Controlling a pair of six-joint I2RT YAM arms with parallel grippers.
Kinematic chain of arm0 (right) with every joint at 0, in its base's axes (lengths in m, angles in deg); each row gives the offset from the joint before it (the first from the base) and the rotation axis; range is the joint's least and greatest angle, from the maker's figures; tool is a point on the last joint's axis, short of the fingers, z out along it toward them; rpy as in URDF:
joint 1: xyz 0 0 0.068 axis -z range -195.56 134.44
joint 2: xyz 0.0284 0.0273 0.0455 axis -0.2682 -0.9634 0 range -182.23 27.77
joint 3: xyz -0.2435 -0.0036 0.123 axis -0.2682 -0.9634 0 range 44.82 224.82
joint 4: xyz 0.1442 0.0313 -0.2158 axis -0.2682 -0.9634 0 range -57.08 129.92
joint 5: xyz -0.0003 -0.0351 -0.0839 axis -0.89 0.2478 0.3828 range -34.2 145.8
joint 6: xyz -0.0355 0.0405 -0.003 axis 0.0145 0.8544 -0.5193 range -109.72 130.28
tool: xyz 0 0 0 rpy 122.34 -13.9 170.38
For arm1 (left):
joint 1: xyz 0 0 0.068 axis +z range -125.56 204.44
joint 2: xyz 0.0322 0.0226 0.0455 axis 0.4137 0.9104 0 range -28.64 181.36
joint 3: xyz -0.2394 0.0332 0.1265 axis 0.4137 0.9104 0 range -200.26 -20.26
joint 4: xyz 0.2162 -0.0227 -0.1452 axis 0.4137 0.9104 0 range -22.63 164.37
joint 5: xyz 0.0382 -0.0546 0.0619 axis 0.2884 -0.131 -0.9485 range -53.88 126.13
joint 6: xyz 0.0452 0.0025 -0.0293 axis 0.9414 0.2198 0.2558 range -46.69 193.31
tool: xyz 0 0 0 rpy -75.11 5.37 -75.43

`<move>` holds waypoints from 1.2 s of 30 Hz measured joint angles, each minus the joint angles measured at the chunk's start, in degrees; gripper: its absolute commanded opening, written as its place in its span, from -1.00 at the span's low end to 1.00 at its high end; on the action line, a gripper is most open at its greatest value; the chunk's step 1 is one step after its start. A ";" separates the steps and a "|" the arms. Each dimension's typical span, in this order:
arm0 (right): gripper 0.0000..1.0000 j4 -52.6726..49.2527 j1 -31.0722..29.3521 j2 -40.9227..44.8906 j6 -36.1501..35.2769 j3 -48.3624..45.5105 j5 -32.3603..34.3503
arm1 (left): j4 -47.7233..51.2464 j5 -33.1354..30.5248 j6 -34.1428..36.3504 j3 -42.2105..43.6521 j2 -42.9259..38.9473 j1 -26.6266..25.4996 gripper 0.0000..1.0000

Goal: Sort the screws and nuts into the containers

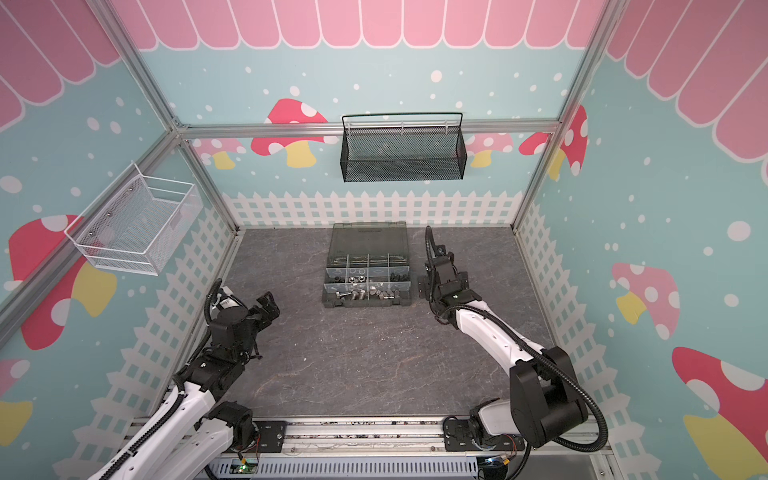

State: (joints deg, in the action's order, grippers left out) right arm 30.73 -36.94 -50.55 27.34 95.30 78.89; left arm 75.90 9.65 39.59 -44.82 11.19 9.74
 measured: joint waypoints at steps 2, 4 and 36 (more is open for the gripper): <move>0.96 1.79 1.55 1.33 0.00 -2.89 -0.33 | -2.08 -1.18 2.08 1.22 -0.37 0.02 1.00; 0.96 3.80 3.21 2.78 -0.07 -5.70 -0.92 | -4.57 -2.32 4.39 2.45 -0.37 0.11 1.00; 0.96 57.66 18.86 13.66 -10.01 -40.50 -4.76 | -54.40 13.75 25.24 10.08 33.73 13.46 0.99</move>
State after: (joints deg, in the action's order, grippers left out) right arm 88.39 -18.08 -36.89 17.33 54.79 74.12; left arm 21.50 23.39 64.84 -34.74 44.92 23.20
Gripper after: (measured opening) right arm 0.980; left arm 0.991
